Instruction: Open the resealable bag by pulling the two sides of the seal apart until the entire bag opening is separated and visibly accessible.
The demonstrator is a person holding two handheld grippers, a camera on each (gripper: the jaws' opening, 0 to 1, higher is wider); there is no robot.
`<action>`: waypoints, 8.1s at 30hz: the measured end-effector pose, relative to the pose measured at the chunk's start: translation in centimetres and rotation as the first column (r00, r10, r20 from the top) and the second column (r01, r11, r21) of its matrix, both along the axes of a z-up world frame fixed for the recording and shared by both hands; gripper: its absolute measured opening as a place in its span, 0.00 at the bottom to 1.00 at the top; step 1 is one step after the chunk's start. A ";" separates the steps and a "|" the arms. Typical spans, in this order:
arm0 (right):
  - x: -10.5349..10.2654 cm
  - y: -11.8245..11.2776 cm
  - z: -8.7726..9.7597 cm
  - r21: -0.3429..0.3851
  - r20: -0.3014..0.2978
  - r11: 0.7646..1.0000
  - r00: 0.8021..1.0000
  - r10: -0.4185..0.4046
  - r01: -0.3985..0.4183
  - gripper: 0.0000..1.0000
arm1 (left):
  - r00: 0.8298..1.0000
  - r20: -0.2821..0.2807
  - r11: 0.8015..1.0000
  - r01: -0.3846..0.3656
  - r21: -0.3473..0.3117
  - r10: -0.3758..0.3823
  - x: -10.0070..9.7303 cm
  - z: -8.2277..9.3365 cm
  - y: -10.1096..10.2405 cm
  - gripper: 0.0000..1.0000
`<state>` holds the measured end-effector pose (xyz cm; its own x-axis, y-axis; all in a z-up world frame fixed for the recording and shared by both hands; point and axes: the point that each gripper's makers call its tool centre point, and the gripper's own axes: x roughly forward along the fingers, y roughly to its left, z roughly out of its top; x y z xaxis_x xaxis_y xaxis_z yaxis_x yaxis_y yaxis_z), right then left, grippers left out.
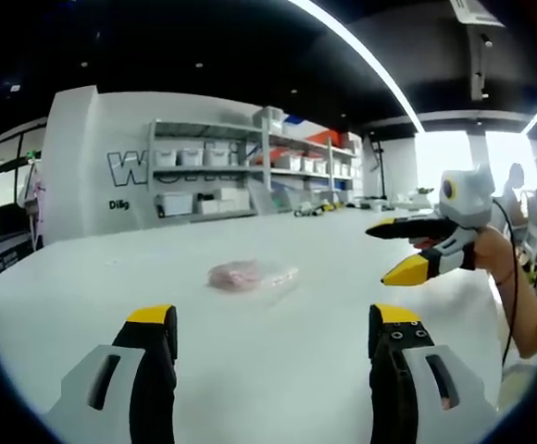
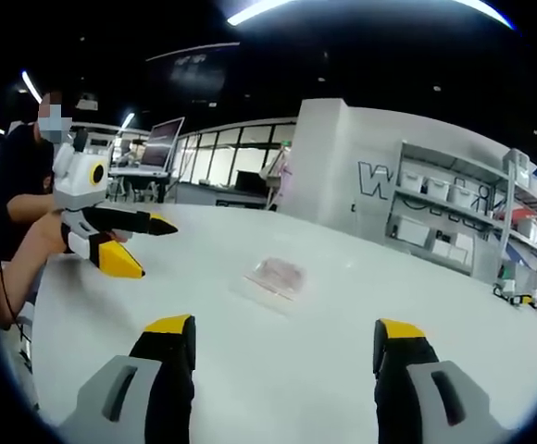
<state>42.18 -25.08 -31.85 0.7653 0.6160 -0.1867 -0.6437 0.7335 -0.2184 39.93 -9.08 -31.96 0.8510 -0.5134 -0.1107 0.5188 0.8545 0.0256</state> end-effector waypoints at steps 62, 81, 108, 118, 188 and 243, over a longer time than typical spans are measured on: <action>0.8 0.8 0.1 -0.044 0.014 0.999 1.000 0.018 -0.017 0.70 | 1.000 -0.006 0.999 -0.011 0.031 0.011 0.2 -0.6 0.3 0.80; 1.1 0.9 0.4 -0.049 0.031 0.999 0.999 0.025 -0.023 0.72 | 1.000 -0.005 1.000 -0.017 0.027 0.017 0.5 -0.4 0.3 0.80; 1.4 1.2 0.3 -0.131 0.033 0.991 0.999 0.044 -0.039 0.63 | 0.999 -0.026 1.000 -0.020 0.015 0.020 0.6 -0.4 -0.2 0.77; 1.6 1.0 0.4 -0.164 0.038 0.985 0.998 0.052 -0.045 0.62 | 1.000 -0.024 0.999 -0.004 0.032 0.005 0.5 -0.5 -0.7 0.75; 1.7 2.3 0.8 -0.273 0.043 0.956 0.992 0.121 -0.105 0.52 | 0.999 -0.037 0.999 -0.009 0.033 0.010 0.5 -0.5 -0.7 0.71; 1.9 3.8 0.9 -0.322 0.051 0.937 0.985 0.162 -0.137 0.43 | 0.999 -0.044 1.000 0.001 0.023 0.000 1.0 -0.9 -0.6 0.70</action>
